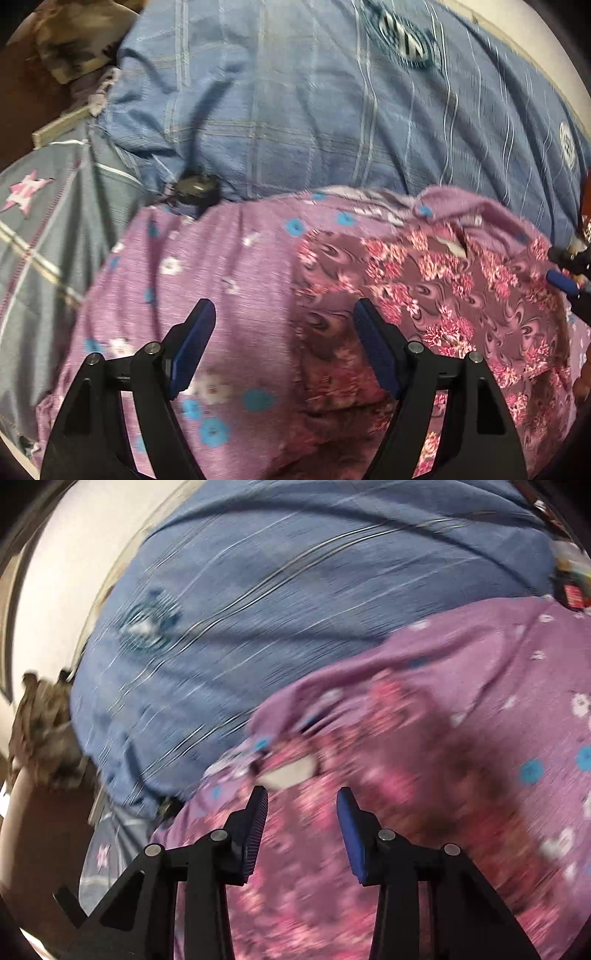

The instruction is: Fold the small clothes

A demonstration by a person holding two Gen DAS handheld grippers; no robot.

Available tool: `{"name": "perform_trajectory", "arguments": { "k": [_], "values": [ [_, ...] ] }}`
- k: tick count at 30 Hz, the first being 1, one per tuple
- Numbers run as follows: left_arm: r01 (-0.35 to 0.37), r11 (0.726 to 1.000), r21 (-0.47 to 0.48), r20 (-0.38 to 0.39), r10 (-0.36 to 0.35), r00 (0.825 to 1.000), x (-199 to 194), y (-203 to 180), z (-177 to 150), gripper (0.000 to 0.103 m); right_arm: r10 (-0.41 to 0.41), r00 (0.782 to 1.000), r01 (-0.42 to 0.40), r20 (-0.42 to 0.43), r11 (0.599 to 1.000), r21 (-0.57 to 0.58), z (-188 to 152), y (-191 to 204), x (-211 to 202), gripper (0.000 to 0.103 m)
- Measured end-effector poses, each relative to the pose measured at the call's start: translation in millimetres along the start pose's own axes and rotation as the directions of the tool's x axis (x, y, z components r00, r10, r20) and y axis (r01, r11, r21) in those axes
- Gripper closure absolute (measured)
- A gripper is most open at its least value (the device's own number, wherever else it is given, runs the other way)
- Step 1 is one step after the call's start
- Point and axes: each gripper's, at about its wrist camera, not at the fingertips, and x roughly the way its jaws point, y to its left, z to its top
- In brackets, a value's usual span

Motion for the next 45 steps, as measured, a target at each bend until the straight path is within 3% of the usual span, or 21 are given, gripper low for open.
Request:
{"name": "perform_trajectory", "arguments": {
  "k": [3, 6, 8, 10, 13, 14, 20, 28, 32, 35, 37, 40, 45],
  "values": [
    [-0.012, 1.0, 0.006, -0.055, 0.012, 0.998, 18.5, -7.8, -2.1, 0.026, -0.021, 1.0, 0.022, -0.019, 0.999, 0.025, 10.5, -21.8, 15.7, 0.065],
    [-0.043, 0.999, 0.025, -0.105, 0.045, 0.993, 32.9, -13.0, -10.3, 0.026, -0.11, 0.993, 0.112, -0.051, 0.993, 0.046, 17.6, -47.3, 36.6, 0.074],
    [-0.051, 0.998, 0.039, -0.127, 0.055, 0.99, 39.4, -16.7, -13.8, 0.026, -0.237, 0.97, 0.237, -0.058, 0.972, 0.0, 22.2, -64.3, 51.4, 0.093],
    [-0.057, 0.997, 0.06, -0.13, 0.065, 0.989, 42.0, -20.9, -15.4, 0.026, -0.244, 0.969, 0.243, -0.035, 0.97, -0.028, 27.3, -79.9, 58.1, 0.103],
    [-0.073, 0.993, 0.089, -0.135, 0.084, 0.987, 43.9, -22.9, -18.0, 0.025, -0.199, 0.979, 0.201, -0.055, 0.979, 0.042, 35.9, -93.1, 53.1, 0.102],
    [-0.072, 0.994, 0.084, -0.141, 0.083, 0.987, 44.9, -21.6, -18.6, 0.025, -0.177, 0.983, 0.18, -0.055, 0.982, 0.059, 37.0, -94.7, 47.7, 0.093],
    [-0.072, 0.995, 0.066, -0.147, 0.081, 0.986, 43.1, -18.3, -20.2, 0.026, -0.045, 0.997, 0.039, 0.065, 0.995, 0.089, 34.4, -80.8, -8.9, 0.087],
    [-0.078, 0.993, 0.085, -0.088, 0.085, 0.992, 31.4, -22.5, -16.1, 0.026, -0.071, 0.997, 0.071, -0.002, 0.997, 0.029, 25.4, -44.1, 19.4, 0.087],
    [-0.071, 0.988, 0.137, -0.117, 0.088, 0.989, 37.5, -33.9, -19.8, 0.026, -0.164, 0.985, 0.167, -0.051, 0.984, 0.054, 24.9, -53.4, 51.0, 0.089],
    [-0.081, 0.984, 0.159, -0.125, 0.101, 0.987, 41.5, -37.4, -21.1, 0.025, -0.253, 0.967, 0.256, -0.037, 0.963, 0.083, 40.8, -72.2, 73.7, 0.09],
    [-0.079, 0.983, 0.166, -0.123, 0.1, 0.987, 40.1, -37.8, -18.3, 0.025, -0.267, 0.962, 0.272, -0.057, 0.954, 0.126, 51.8, -85.4, 84.5, 0.092],
    [-0.078, 0.986, 0.148, -0.114, 0.095, 0.989, 35.8, -34.7, -14.0, 0.026, -0.248, 0.967, 0.255, -0.061, 0.951, 0.176, 59.3, -88.9, 76.7, 0.089],
    [-0.082, 0.987, 0.135, -0.055, 0.09, 0.994, 15.8, -32.6, -8.4, 0.026, -0.222, 0.975, 0.222, -0.005, 0.973, 0.067, 41.2, -64.3, 29.2, 0.074]
  ]
}}
